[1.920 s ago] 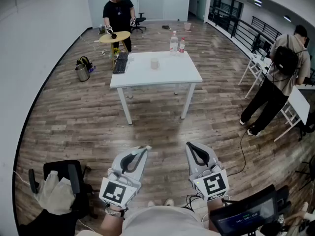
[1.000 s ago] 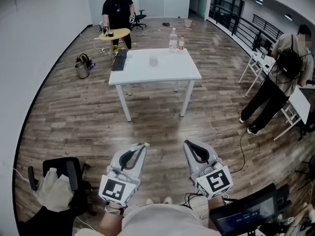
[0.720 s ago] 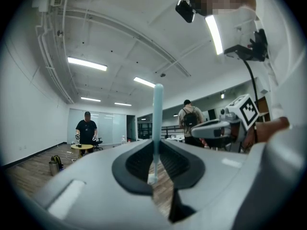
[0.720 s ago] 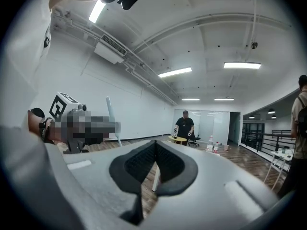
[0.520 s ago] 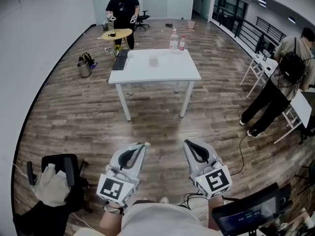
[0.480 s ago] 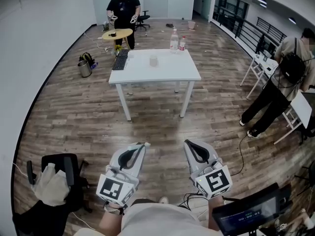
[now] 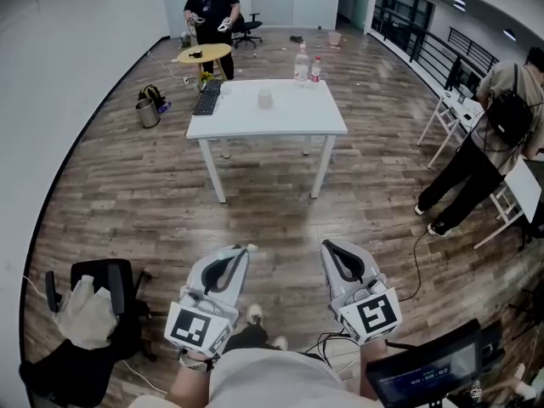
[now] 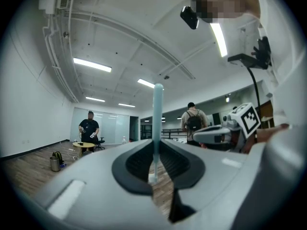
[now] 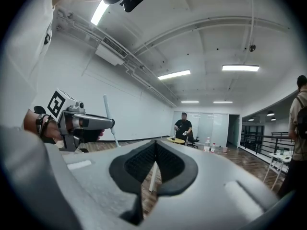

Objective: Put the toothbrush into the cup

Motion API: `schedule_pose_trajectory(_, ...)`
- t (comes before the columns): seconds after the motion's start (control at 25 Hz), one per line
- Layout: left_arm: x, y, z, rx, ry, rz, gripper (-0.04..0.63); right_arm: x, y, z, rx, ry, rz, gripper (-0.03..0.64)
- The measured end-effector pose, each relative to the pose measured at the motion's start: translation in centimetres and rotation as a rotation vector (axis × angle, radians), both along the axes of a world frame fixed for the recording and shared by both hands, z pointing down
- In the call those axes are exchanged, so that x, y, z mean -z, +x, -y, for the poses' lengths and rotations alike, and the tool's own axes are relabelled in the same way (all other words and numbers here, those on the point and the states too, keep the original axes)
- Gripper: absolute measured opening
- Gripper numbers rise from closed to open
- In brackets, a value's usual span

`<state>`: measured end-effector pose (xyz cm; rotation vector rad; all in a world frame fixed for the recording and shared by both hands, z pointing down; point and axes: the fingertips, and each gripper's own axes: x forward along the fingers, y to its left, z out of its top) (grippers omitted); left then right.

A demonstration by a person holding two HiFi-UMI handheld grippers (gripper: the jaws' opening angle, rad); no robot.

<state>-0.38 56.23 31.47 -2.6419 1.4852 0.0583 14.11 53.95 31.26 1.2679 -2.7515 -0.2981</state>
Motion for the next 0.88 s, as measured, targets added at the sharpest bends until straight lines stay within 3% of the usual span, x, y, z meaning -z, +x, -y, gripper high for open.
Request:
schedule_pose_trajectory(0.32, -0.6, -0.5, 1.5, 0.011, -0.019, -0.051, 0.052, -0.1, 0.6, 1.6, -0.018, -0.019, 0.025, 0.002)
schedule_pose_trajectory(0.88, -0.5, -1.4, 7.4, -0.018, -0.021, -0.054, 0.052, -0.2, 0.1, 7.1, -0.065, -0.02, 0.018, 0.002)
